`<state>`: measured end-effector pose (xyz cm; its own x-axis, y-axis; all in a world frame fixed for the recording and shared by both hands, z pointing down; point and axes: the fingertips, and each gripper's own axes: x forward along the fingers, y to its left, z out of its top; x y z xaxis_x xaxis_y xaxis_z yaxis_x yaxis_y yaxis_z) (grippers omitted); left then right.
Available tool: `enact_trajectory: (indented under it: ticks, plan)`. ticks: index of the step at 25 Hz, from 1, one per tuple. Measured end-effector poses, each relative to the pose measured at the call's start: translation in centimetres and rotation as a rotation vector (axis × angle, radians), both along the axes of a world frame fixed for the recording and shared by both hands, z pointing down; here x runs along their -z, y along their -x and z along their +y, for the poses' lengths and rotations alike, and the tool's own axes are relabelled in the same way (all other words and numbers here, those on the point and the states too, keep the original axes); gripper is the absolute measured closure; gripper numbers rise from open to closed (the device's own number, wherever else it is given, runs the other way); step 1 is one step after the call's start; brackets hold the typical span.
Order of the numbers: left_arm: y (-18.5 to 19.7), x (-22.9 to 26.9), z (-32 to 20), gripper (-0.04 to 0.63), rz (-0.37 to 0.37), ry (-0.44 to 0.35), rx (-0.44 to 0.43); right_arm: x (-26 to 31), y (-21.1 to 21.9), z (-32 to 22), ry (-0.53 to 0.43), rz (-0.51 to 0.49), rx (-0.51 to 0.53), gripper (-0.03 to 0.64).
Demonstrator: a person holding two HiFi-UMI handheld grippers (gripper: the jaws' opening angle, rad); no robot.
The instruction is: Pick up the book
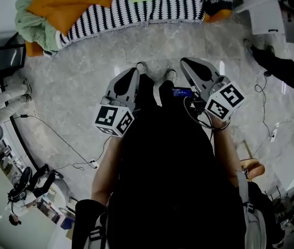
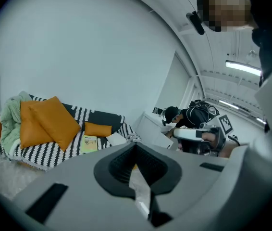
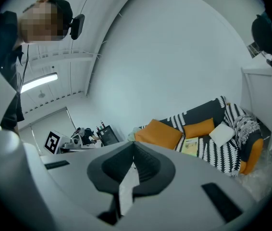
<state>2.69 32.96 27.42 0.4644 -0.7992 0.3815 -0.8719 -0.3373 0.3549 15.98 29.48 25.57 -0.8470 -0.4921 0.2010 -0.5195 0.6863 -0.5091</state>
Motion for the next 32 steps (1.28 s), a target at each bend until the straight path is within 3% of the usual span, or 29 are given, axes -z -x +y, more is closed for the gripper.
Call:
enact_trajectory:
  ticks: [9,17,32]
  plan:
    - [2.0,-1.0,-2.3,0.581,0.029,0.017,0.003,-0.3,1.6,-2.3,0.01,0.02,-0.016,0.6]
    - [5.9,-0.1,-8.0,0.581,0.036,-0.03,-0.031,1.4,5.1,-6.9,-0.035,0.054,-0.051,0.6]
    - [12.7,-1.1,-15.2,0.581,0.056,-0.042,-0.146,2.5,12.7,-13.9,-0.072,0.109,-0.122,0.6]
